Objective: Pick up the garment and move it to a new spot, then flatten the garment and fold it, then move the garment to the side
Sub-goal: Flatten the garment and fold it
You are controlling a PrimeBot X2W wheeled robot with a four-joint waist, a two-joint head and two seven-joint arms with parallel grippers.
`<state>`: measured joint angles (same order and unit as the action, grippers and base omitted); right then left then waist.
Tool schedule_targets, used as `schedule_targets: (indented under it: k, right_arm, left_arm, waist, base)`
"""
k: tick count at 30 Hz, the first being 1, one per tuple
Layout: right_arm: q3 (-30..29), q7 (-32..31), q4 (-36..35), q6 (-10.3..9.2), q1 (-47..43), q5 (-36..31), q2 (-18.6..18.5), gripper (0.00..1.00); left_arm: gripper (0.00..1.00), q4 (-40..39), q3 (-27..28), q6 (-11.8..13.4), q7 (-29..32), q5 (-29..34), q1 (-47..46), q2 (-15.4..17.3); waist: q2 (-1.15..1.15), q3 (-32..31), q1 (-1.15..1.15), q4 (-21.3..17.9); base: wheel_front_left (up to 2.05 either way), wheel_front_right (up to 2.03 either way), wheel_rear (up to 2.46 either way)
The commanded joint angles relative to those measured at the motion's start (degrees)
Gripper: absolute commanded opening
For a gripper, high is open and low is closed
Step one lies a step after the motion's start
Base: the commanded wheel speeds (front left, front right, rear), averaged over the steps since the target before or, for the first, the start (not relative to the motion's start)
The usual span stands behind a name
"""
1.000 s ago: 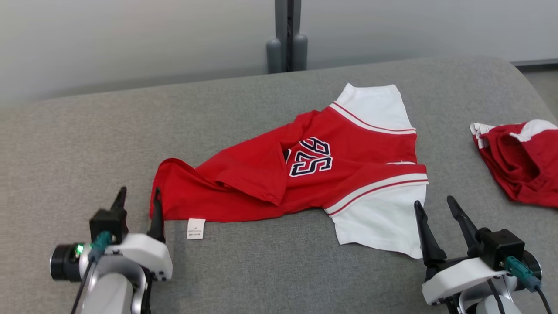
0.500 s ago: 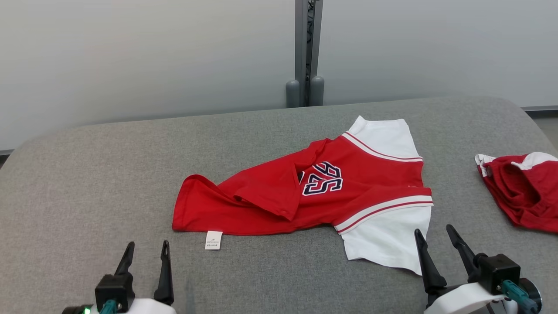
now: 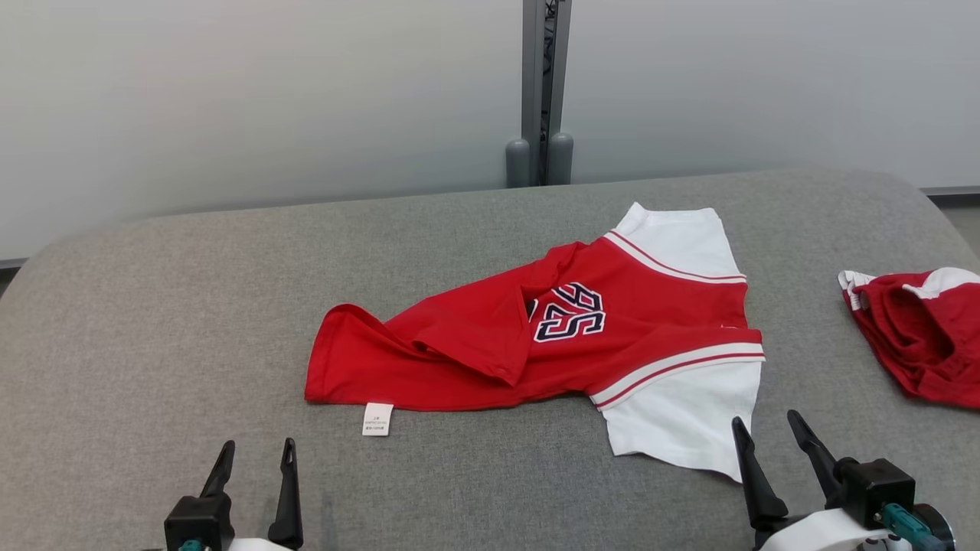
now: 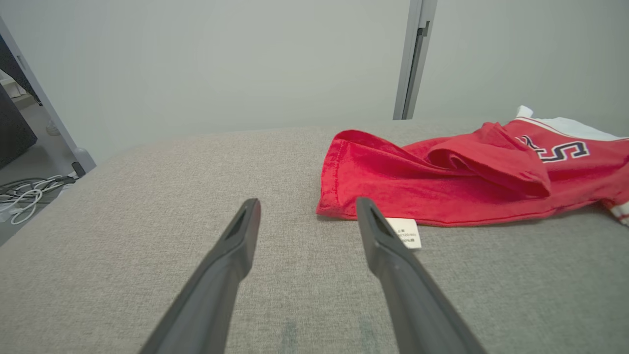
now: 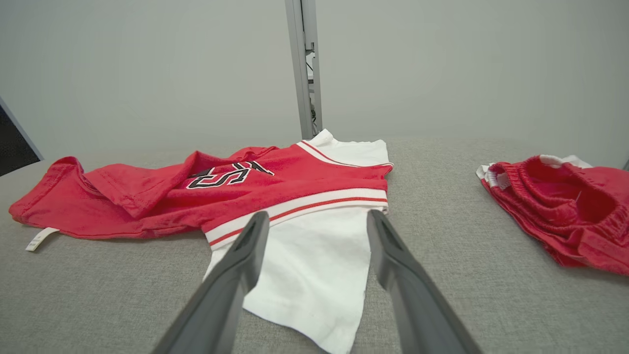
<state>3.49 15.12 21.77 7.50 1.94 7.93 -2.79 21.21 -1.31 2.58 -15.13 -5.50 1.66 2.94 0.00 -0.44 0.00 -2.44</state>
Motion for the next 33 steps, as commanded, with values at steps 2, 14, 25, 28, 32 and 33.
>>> schedule_targets:
  k: [2,14,25,28,32,33]
  right_arm:
    - [-0.4,0.0,0.9,-0.02,0.3,-0.4,-0.3,1.00]
    - [-0.7,0.0,5.3,-0.02,3.4,-1.4,-0.3,1.00]
    - [0.1,0.0,10.3,-0.02,4.7,-1.5,-0.3,1.00]
    - [-0.3,-0.1,11.1,-0.03,4.6,-1.2,-0.3,1.00]
    - [0.1,-0.2,12.5,-0.04,5.0,-0.1,-0.4,0.48]
    - [0.5,-0.2,12.8,-0.03,5.2,0.0,-0.3,0.19]
  left_arm:
    - [1.00,0.5,-0.2,-0.1,0.0,0.0,-1.8,0.1]
    - [1.00,2.2,-2.3,0.3,0.0,-1.7,-6.7,0.1]
    - [1.00,3.8,-2.5,-0.3,0.0,-1.3,-11.3,0.1]
    - [1.00,3.9,-2.8,-0.3,0.0,-1.4,-11.9,0.1]
    - [1.00,4.1,-3.1,-0.4,0.0,-1.6,-12.1,0.1]
    - [1.00,4.2,-3.1,-0.4,0.0,-1.6,-12.2,0.1]
  waist:
    - [0.00,1.0,0.00,-0.2]
    - [0.00,8.1,0.00,-0.4]
    - [0.00,12.2,0.00,-0.5]
    - [0.00,12.6,0.00,-0.8]
    - [0.00,13.2,0.00,-1.1]
    - [0.00,13.4,0.00,-1.1]
  base:
    - [0.00,0.00,0.00]
    - [0.00,0.00,0.00]
    - [0.00,0.00,0.00]
    - [0.00,0.00,0.00]
    - [0.00,0.00,0.00]
    - [0.00,0.00,0.00]
